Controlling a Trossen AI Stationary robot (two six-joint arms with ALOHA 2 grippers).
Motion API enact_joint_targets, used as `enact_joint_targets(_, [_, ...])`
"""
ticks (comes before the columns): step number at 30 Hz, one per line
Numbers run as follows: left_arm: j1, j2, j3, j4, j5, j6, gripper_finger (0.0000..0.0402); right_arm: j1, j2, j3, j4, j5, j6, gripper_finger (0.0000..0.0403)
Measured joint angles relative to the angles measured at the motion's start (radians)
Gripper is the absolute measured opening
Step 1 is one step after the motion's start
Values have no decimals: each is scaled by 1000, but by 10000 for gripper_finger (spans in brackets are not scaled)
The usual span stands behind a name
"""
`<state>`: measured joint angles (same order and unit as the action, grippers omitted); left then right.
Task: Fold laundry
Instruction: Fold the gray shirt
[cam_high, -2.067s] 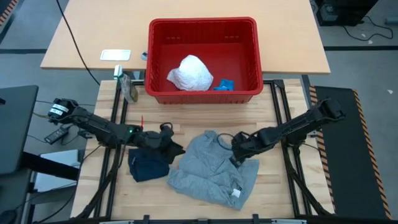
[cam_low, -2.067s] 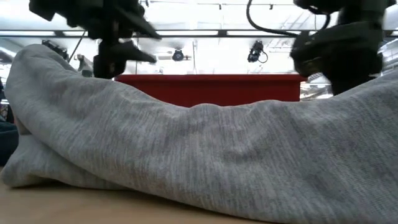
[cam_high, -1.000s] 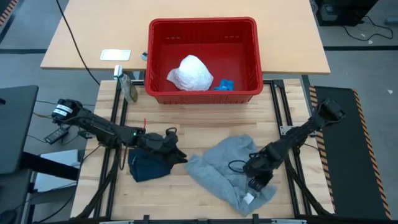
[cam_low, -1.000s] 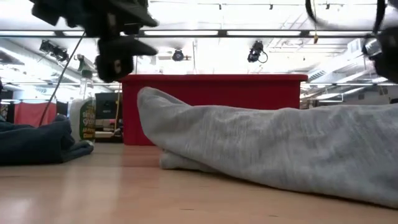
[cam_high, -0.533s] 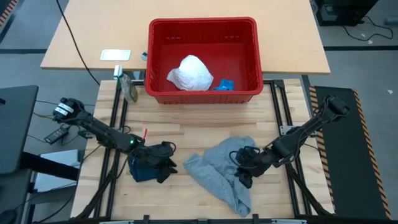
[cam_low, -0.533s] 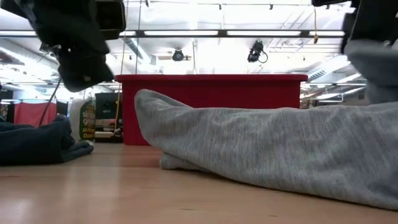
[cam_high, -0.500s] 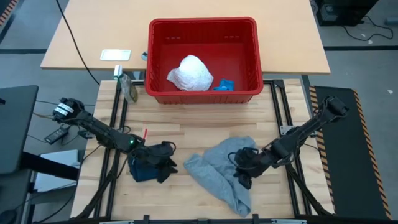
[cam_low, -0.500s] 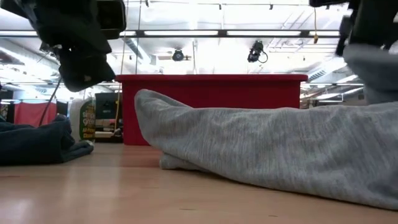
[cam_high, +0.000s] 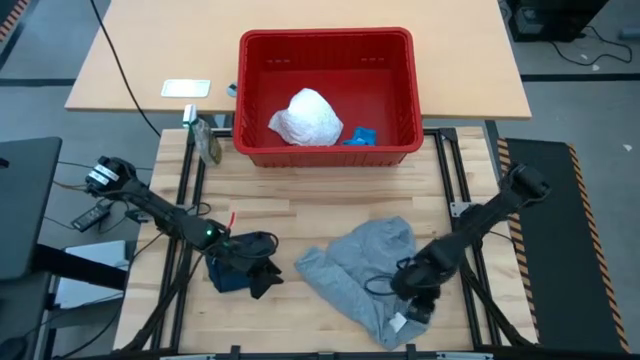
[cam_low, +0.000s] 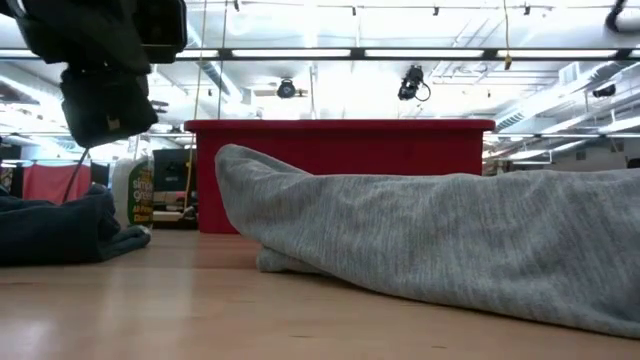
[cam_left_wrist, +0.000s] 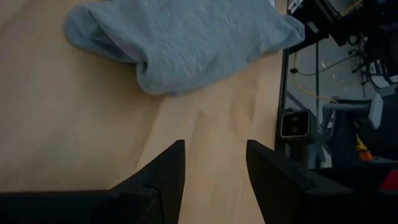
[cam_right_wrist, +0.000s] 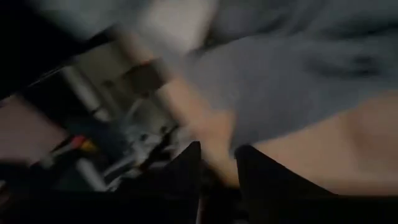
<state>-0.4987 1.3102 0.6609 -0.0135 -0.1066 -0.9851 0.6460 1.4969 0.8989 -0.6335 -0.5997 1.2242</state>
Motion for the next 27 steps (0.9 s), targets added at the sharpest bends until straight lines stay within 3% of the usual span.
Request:
enact_joint_targets(3, [0, 0, 0, 2, 1, 1, 171, 18, -67, 0, 73, 75, -4, 106])
enact_joint_targets(7, [15, 0, 0, 2, -4, 9, 171, 6, -91, 2, 110, 357, -85, 106])
enact_joint_targets(9, [26, 0, 0, 2, -6, 9, 171, -20, -60, 2, 140, 420, -143, 106])
enact_joint_targets(17, [31, 0, 0, 2, -48, -5, 171, -87, 211, 2, 434, 378, -450, 98])
enact_joint_targets(20, [17, 0, 0, 2, -48, -101, 171, -128, 296, -1, 555, 313, -499, 90])
enact_joint_targets(23, [1, 0, 0, 2, -45, -194, 171, -174, 337, 0, 783, 279, -546, 82])
enact_joint_targets(27, [-12, 0, 0, 3, -25, -198, 171, -271, 370, 1, 1110, 306, -595, 77])
